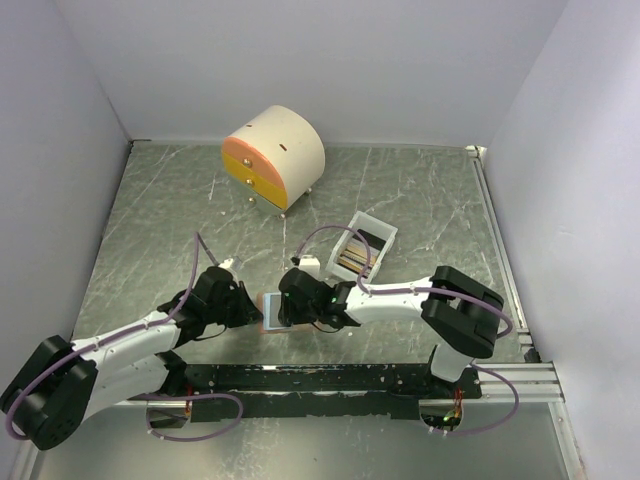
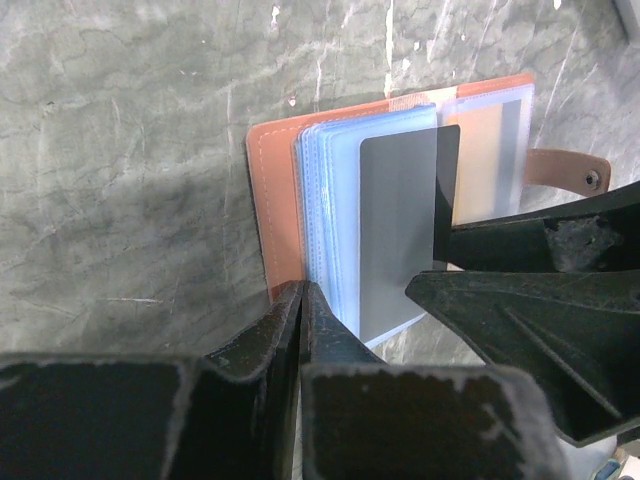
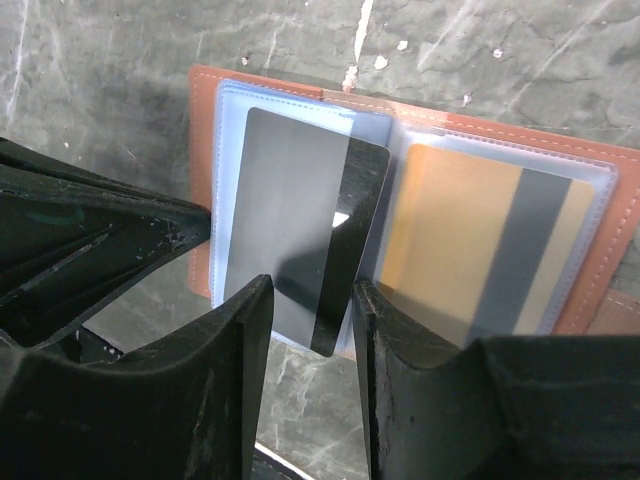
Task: Put the credit cards into the card holder
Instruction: Insert the credit card into the card holder.
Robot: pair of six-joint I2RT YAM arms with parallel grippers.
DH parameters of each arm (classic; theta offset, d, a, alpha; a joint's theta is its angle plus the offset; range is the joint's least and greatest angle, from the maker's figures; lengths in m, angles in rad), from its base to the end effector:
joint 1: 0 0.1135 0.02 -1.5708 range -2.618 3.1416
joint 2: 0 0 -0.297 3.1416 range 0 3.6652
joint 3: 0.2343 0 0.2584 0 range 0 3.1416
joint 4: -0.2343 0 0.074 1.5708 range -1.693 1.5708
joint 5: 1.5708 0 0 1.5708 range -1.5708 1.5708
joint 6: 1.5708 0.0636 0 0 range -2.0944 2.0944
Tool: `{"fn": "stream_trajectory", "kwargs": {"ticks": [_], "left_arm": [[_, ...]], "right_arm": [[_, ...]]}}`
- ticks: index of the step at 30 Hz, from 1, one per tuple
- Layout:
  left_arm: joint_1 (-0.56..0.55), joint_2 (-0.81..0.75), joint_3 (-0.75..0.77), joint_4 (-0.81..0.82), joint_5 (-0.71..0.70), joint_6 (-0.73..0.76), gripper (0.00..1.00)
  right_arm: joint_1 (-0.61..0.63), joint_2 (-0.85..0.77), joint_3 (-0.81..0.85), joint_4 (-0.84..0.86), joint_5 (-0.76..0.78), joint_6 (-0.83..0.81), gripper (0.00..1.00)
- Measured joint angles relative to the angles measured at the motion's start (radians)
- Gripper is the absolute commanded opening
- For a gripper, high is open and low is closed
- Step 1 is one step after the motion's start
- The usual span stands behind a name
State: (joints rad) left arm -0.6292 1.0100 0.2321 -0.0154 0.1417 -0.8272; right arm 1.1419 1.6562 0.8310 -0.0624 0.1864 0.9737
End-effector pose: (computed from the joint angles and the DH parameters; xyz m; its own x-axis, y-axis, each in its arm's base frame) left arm 0.1397 -0.1128 0.1338 -0.8778 -0.2623 -0.4008 0.0245 0.8111 -0.5845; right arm 0.1546 0.3098 0.1596 -0.8801 0.0294 -0.4738 -0.2084 0.8729 0.4412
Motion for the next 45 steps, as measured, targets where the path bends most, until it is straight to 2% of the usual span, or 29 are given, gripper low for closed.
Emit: {"fn": "stream_trajectory", "kwargs": {"ticks": [6,17,20,24,27,45], "left_arm": [[-0.001,0.019,0.009,0.007,0.002,0.0,0.12],[-0.004,0.043,0.018,0.015,0.002,0.0,0.11],[-0.004,0.048,0.019,0.014,0.002,0.001,0.11],[-0.005,0.05,0.027,0.011,0.002,0.004,0.11],[-0.008,0.048,0.029,0.012,-0.002,0.004,0.11],[-0.01,0.043,0.024,0.015,-0.005,0.003,0.11]], "right_arm": [[0.004,0.011,0.011,-0.006,-0.01,-0.01,0.36],[0.005,0.034,0.039,-0.01,-0.045,-0.14,0.44],[0.007,0.035,0.04,-0.006,-0.055,-0.18,0.48],[0.012,0.034,0.04,0.002,-0.058,-0.225,0.59],[0.015,0.025,0.039,0.004,-0.04,-0.241,0.61],[-0.014,0.027,0.039,0.06,-0.037,-0.299,0.61]]}}
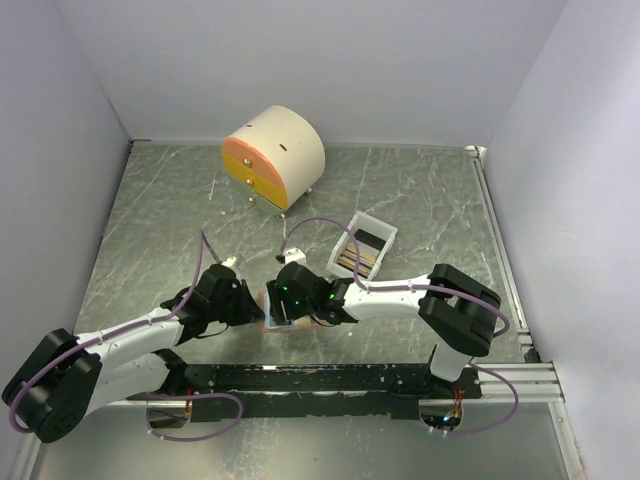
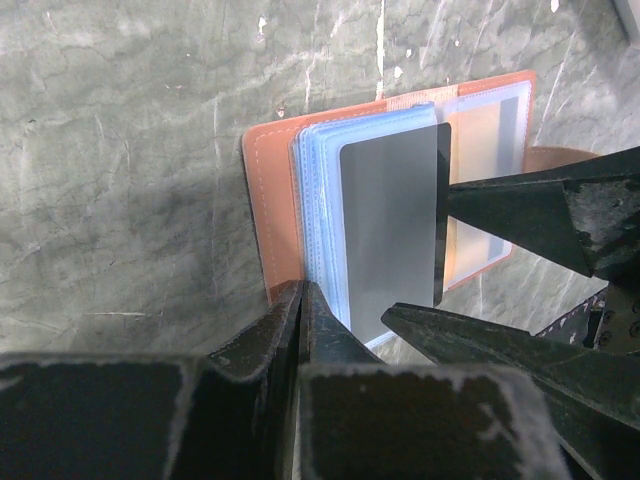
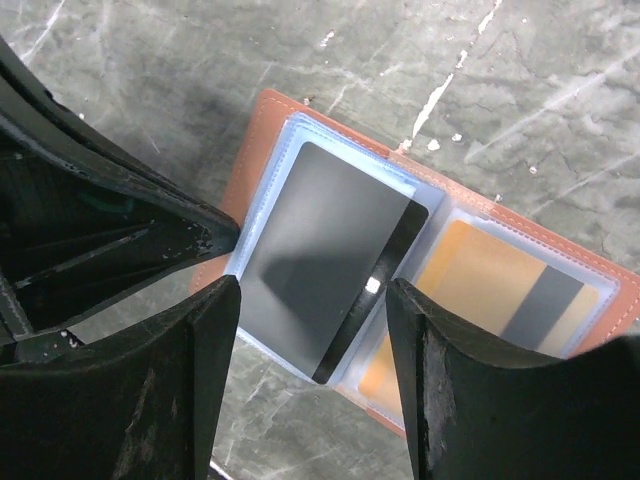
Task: Put the credit cards into the card holder
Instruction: Insert the credit card into the card holder, then pick up the credit card from the storage box.
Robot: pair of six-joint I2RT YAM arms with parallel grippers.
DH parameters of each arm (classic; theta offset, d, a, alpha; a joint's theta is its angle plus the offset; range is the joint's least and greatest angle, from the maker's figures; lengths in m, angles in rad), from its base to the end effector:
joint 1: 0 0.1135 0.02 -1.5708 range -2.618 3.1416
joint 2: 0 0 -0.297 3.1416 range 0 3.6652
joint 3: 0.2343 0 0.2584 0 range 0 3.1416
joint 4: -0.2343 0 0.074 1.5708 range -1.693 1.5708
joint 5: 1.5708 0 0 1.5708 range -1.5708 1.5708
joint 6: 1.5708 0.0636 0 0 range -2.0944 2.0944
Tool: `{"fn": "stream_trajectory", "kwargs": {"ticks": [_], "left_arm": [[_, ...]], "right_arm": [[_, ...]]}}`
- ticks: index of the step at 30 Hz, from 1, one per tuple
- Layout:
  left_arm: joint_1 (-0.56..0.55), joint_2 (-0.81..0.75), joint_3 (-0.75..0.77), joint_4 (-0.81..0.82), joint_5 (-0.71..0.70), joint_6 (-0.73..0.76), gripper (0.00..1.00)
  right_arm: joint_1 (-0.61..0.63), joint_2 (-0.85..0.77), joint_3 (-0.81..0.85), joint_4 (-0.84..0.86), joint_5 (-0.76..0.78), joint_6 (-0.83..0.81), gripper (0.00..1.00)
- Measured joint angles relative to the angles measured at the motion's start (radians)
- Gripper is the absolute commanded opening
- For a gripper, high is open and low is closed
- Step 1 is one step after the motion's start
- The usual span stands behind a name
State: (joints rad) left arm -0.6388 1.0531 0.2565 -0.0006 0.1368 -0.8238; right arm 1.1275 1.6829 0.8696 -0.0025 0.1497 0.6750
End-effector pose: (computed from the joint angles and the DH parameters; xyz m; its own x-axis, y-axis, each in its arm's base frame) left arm 0.1452 -0.1187 0.1358 -0.8797 -0.2520 -0.4032 0.0319 0.8147 -0.5790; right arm 0.1644 0.3241 0.1676 -0.7747 -0.1909 -0.6029 -0.4679 0.8143 0.3434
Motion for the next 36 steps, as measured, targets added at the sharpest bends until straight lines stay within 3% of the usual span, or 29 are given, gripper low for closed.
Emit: {"fn": "stream_trajectory", "kwargs": {"ticks": [13,19,28,36], "left_arm": [[0.0,0.01,0.0,0.014,0.002,0.0,0.11],[-0.002,-0.034,0.0,-0.037,-0.011,0.008,0.2],[-0.002,-0.151,0.029,-0.107,-0.032,0.038,0.3],[-0.002,-0.197,0.082,-0.135,-0.047,0.092,0.34]], "right_arm": [[-0.006,-0.019,-0.039,0.059,-0.049,-0.134,0.61],[-0.058,-0.118,-0.037,-0.014,-0.026,-0.214,0.61],[-0.224,-0.243,0.031,-0.236,0.187,-0.4,0.58],[-0.372,-0.206,0.041,-0.302,0.352,-0.574,0.58]]}}
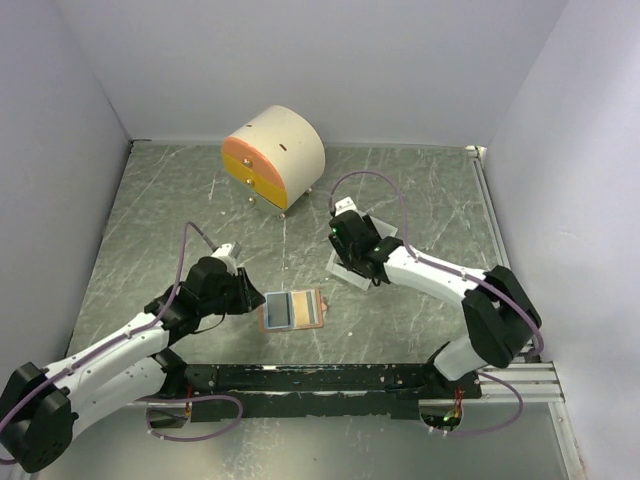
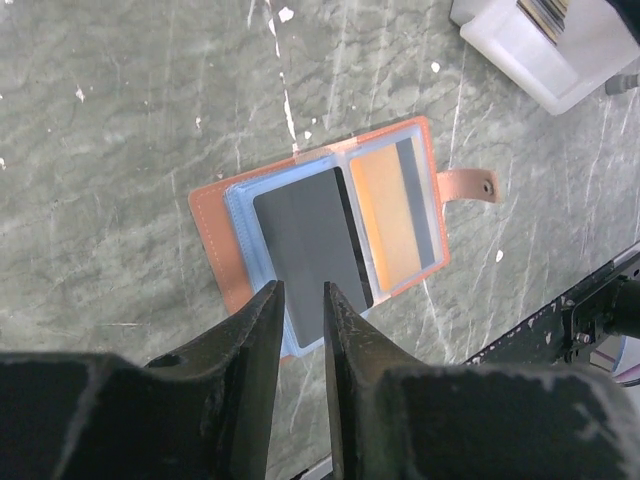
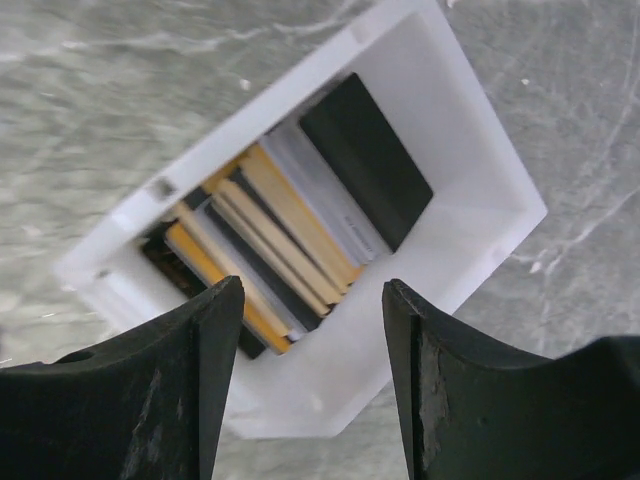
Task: Put the credit cards into the card holder
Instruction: Pick up the credit card from the storage box.
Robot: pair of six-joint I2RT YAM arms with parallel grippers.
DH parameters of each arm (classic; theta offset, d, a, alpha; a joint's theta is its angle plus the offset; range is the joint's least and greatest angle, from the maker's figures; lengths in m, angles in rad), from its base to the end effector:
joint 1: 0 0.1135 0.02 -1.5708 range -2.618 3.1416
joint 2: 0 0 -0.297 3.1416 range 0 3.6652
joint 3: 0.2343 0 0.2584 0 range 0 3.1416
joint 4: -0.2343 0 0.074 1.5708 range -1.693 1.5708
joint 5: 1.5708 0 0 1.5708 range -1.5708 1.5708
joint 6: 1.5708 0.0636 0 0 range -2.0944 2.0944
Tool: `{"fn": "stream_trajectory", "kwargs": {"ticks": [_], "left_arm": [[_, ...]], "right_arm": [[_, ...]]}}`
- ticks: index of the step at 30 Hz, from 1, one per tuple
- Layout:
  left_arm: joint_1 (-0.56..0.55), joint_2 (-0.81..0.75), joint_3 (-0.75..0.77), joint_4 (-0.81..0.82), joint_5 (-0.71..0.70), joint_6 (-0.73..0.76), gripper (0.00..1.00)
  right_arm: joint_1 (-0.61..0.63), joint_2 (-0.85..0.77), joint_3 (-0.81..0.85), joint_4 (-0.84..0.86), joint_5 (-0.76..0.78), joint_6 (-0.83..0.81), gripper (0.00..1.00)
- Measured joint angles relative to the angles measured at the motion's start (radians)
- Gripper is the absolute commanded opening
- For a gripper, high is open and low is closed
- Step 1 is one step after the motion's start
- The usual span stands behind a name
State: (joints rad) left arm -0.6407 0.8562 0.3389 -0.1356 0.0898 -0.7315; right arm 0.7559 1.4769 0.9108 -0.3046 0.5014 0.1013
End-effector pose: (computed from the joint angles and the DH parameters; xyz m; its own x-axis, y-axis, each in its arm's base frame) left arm 0.1430 -0.1137 0.1823 -0.7983 -0.2347 -0.5547 0.1602 0.8051 -0.5711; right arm 0.2539 0.1973 0.2258 -0.5917 -0.4359 -0.6782 -0.3180 0.8992 -0.3006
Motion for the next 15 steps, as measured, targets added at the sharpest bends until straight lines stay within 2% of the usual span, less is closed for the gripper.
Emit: {"fn": "stream_trajectory", "kwargs": {"ticks": [6,15], "left_arm": [[0.0,0.007,0.04,-0.028,-0.001,0.044,0.33],[-0.001,-0.002,0.045,-0.034,-0.001,0.067,0.33]], "right_arm": [[-0.066,0.089,0.009,0.004,-0.02,-0.14,0.62],[-0.114,0.161,0.045,0.019,-0.14,-0.289,0.67]]}}
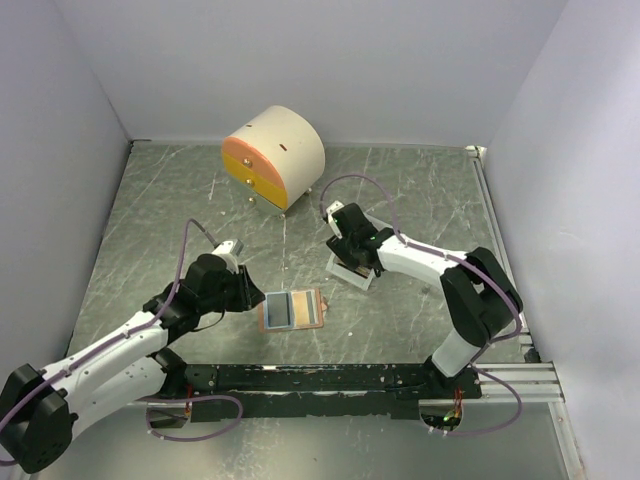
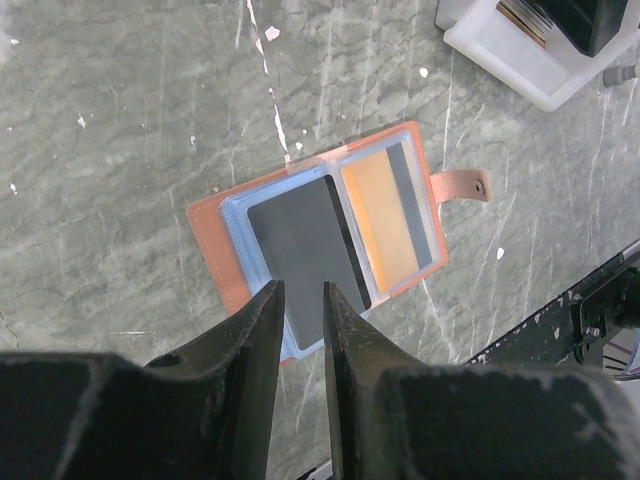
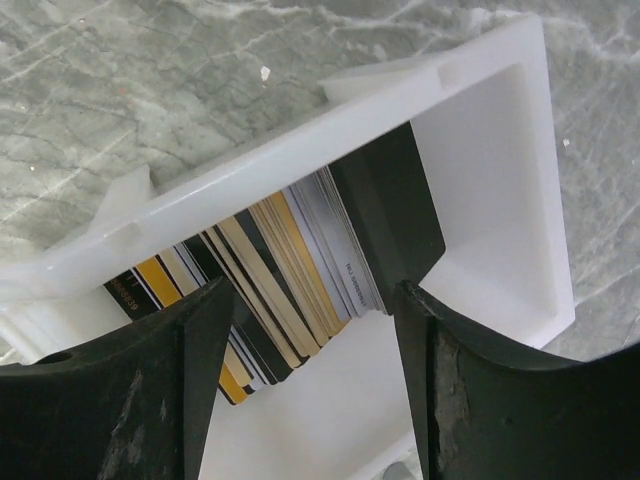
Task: Put the credit cards into the card holder
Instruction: Pick up the credit card from the storage box.
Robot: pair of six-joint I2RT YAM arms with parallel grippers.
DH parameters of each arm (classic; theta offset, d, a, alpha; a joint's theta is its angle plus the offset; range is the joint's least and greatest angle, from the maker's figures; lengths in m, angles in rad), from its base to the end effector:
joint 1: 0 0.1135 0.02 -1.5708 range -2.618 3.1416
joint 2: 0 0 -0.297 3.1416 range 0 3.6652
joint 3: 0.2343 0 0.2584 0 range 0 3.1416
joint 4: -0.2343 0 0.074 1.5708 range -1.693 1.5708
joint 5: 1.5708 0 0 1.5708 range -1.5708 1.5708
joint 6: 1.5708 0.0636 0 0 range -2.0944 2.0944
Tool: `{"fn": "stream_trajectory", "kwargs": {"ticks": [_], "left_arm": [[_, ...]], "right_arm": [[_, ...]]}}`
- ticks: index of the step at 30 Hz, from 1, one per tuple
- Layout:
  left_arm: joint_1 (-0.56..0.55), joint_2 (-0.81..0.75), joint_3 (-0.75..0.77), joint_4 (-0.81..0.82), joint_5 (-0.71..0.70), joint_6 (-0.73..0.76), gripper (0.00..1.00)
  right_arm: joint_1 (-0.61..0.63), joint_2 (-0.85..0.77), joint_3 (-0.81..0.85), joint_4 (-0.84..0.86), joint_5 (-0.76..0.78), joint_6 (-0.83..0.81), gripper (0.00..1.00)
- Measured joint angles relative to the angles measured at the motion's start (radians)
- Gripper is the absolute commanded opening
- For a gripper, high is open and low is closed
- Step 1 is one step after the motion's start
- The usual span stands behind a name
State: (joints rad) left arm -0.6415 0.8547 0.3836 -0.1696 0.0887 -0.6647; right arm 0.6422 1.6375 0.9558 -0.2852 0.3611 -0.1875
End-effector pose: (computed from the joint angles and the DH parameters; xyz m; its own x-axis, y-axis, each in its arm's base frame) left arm 0.1459 -0.1160 0.1948 -0.7797 -0.1845 -0.5983 0.2185 0.8153 -0.5362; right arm 0.2926 0.1908 0.1882 -0.5731 -0.6464 -0.5037 -0.5155 0.7622 -0.3916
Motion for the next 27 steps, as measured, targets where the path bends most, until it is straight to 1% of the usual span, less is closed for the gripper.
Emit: {"fn": "stream_trajectory", "kwargs": {"ticks": [10,12,14,18,21,27], "left_arm": [[0.0,-0.005,0.0,0.0,-0.002,0.0,0.33],[0.0,-0.002,0.0,0.0,-0.002,-0.001,0.33],[-0.001,0.004,0.0,0.001,-0.003,-0.001,0.32],[-0.001,0.016,0.0,0.001,-0.004,-0.001,0.32],[-0.001,0.018,0.0,0.001,-0.007,-0.001,0.32],[-0.001,0.019,0.0,0.004,-0.008,-0.002,0.31]], "right_arm": [[-0.002,0.034,0.015,0.029,-0.045,-0.072,0.68],[-0.002,0.041,0.015,0.03,-0.057,-0.08,0.68],[-0.001,0.049,0.021,0.034,-0.048,-0.083,0.65],[0.0,0.072,0.027,0.059,0.054,-0.082,0.57],[0.0,0.076,0.019,0.068,0.126,-0.084,0.54],[0.017,0.056,-0.014,0.138,0.216,-0.122,0.47]]}}
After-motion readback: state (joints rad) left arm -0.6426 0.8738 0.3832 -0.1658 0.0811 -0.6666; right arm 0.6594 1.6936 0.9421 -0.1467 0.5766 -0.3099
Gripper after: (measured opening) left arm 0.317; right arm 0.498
